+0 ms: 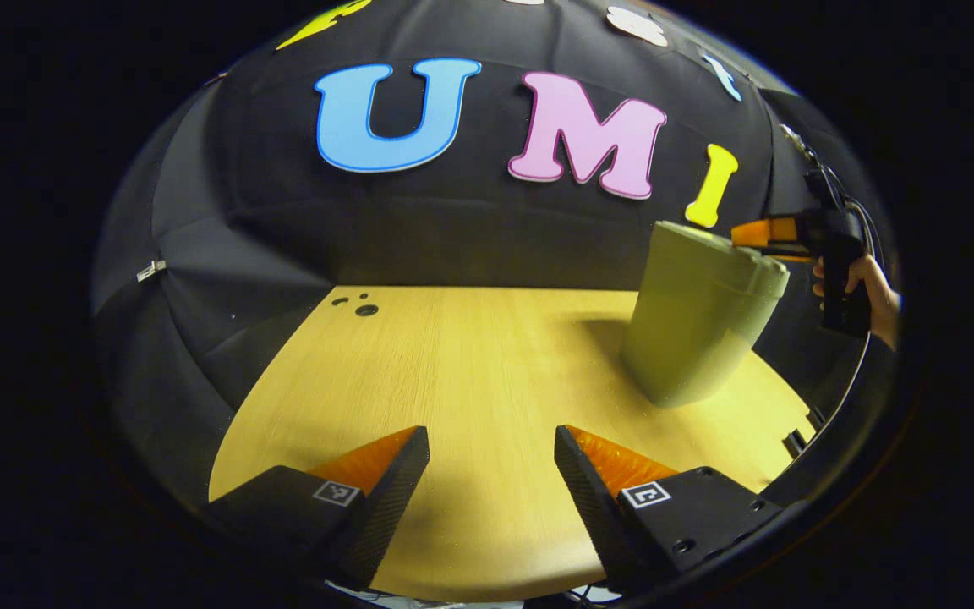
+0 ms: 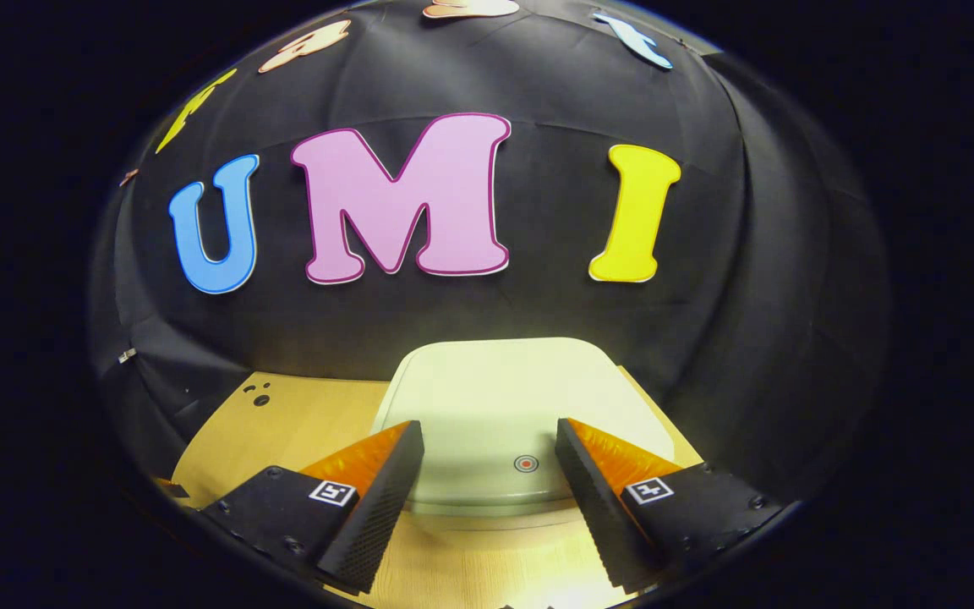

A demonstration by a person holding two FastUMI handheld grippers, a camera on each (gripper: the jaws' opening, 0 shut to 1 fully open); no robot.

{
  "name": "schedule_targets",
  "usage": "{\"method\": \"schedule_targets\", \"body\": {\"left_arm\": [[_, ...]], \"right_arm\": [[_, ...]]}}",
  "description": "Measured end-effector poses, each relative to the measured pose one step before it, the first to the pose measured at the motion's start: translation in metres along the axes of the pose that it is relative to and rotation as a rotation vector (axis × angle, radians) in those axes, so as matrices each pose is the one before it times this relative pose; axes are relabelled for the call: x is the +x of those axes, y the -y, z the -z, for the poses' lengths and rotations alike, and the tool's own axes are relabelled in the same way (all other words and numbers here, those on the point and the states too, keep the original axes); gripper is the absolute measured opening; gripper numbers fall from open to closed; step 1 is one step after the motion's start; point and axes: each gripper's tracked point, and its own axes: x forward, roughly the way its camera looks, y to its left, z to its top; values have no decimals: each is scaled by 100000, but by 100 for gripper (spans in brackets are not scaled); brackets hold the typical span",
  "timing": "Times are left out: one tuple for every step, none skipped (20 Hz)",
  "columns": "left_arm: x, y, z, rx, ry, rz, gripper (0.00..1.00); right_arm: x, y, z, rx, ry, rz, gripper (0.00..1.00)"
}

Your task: Press the lid of the desktop garbage bin to open it, pick up the crumpled paper on the desktop and throw it into the bin, then pick up the pop can on the desktop and drop it into the bin, and finally close the garbage bin lid.

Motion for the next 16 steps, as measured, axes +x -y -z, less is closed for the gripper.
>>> {"method": "schedule_targets", "body": {"left_arm": [[-316,21,-1024,661,3002,-404,96],[-356,6,-1110,769,3347,-661,99],[-316,48,-1041,723,2918,-858,96],[-441,72,-941,460,2398,-832,96],[-551,128,-985,201,2708,-543,96],[-487,193,-1060,-143,2995,-223,96],[-513,265,-1014,-237,2913,-200,96],[-524,122,-994,16,2764,-806,96],[-428,-40,-957,341,2654,-966,96],[-518,79,-946,261,2311,-1253,96],[-471,94,-609,-384,1703,-1014,96],[-505,259,-615,-1160,1801,-366,96],[-493,259,-514,-954,1836,-495,96],[-470,152,-334,-754,1462,-788,96],[-435,52,152,-637,299,-794,96],[-351,185,380,-589,-581,-105,96]], "right_arm": [[-1123,-612,-120,1576,1994,-1103,100],[-971,-968,-27,812,2293,-1658,100],[-881,-682,-48,-611,2014,-841,100],[-888,-622,-175,-1481,2256,-844,100],[-864,-761,-340,-2126,2737,-1305,100],[-812,-865,-384,-2258,2665,-1785,100],[-899,-1468,31,-1964,2527,-1945,100],[-1027,-1182,-267,-1324,1945,-2305,100],[-871,-934,-111,-426,935,-1238,100],[-836,-1162,22,594,178,-1339,100],[-690,-1170,348,876,-1018,-1586,100],[-635,-1172,830,379,-2830,-1298,100],[-687,-1090,796,217,-2497,-1503,100],[-546,-1125,558,54,-1406,-2306,100],[-421,-955,649,-420,-1088,-2023,100],[-333,-692,1116,-697,-1952,-1670,100]]}}
